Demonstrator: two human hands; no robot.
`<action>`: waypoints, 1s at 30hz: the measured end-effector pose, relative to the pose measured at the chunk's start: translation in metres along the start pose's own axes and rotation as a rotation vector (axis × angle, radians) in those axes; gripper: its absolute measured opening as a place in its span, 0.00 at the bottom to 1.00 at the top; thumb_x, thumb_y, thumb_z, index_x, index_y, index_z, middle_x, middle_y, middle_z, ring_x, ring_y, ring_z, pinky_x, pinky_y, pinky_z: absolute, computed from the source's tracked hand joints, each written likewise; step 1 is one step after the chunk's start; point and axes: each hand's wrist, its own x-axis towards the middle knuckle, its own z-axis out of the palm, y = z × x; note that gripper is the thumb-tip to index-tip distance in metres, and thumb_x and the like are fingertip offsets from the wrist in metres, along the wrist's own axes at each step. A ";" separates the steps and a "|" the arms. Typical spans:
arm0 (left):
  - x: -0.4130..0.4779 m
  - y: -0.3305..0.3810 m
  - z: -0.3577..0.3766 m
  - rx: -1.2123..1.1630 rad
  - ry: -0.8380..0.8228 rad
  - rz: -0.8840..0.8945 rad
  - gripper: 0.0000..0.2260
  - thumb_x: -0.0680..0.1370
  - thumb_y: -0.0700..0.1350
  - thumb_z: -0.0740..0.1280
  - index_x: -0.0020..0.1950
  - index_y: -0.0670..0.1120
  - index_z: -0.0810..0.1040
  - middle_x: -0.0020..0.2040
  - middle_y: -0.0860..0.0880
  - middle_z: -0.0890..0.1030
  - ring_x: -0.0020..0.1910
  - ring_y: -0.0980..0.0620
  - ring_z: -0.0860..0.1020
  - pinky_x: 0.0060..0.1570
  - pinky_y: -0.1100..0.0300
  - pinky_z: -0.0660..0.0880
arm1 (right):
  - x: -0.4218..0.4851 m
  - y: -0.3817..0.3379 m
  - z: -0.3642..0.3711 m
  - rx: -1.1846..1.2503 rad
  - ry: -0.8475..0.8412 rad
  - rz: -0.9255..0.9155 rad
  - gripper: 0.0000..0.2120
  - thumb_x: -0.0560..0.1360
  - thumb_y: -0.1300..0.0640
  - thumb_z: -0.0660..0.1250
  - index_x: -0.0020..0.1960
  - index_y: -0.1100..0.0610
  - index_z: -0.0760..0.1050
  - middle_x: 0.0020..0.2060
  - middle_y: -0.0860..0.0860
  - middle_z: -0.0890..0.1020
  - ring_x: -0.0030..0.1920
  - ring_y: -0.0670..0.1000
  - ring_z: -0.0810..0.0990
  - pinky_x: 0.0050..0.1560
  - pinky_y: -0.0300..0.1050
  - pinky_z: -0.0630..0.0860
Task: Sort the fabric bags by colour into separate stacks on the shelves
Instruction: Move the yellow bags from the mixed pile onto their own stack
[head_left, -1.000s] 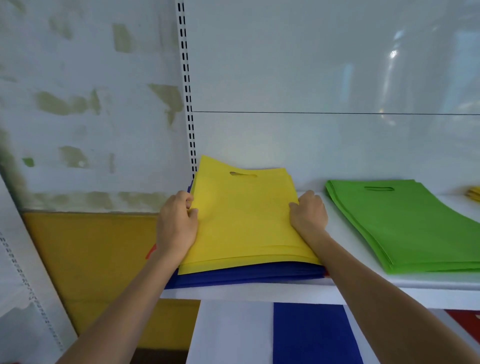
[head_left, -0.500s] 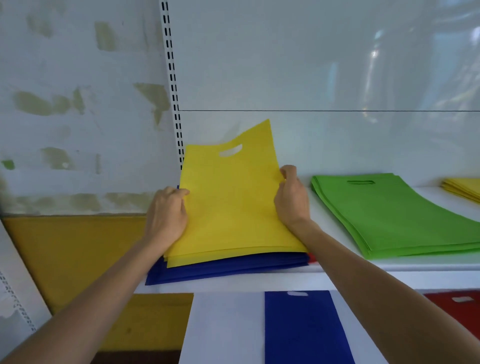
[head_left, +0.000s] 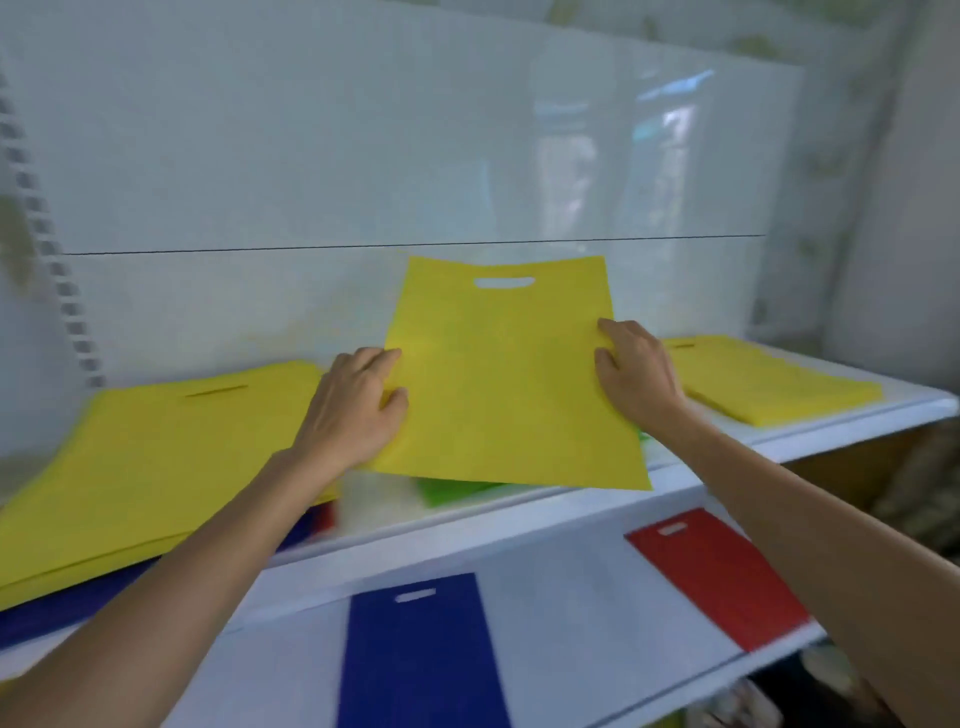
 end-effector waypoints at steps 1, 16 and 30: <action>0.008 0.029 0.015 -0.030 -0.030 0.045 0.29 0.72 0.52 0.53 0.70 0.41 0.67 0.67 0.42 0.71 0.64 0.41 0.68 0.64 0.53 0.62 | -0.005 0.030 -0.019 -0.023 -0.001 0.038 0.20 0.77 0.64 0.59 0.69 0.63 0.67 0.65 0.60 0.72 0.63 0.60 0.72 0.61 0.49 0.67; 0.065 0.367 0.200 -0.430 -0.329 0.400 0.24 0.80 0.46 0.60 0.74 0.42 0.60 0.72 0.45 0.64 0.70 0.46 0.61 0.67 0.57 0.58 | -0.086 0.319 -0.227 -0.259 0.205 0.508 0.20 0.76 0.65 0.59 0.68 0.59 0.70 0.65 0.56 0.72 0.59 0.59 0.74 0.59 0.48 0.69; 0.180 0.422 0.273 -0.420 -0.295 0.379 0.22 0.79 0.46 0.61 0.73 0.43 0.64 0.70 0.45 0.67 0.69 0.46 0.64 0.66 0.56 0.61 | 0.020 0.430 -0.201 -0.250 0.170 0.529 0.21 0.76 0.64 0.57 0.69 0.60 0.69 0.65 0.56 0.71 0.64 0.58 0.70 0.61 0.47 0.67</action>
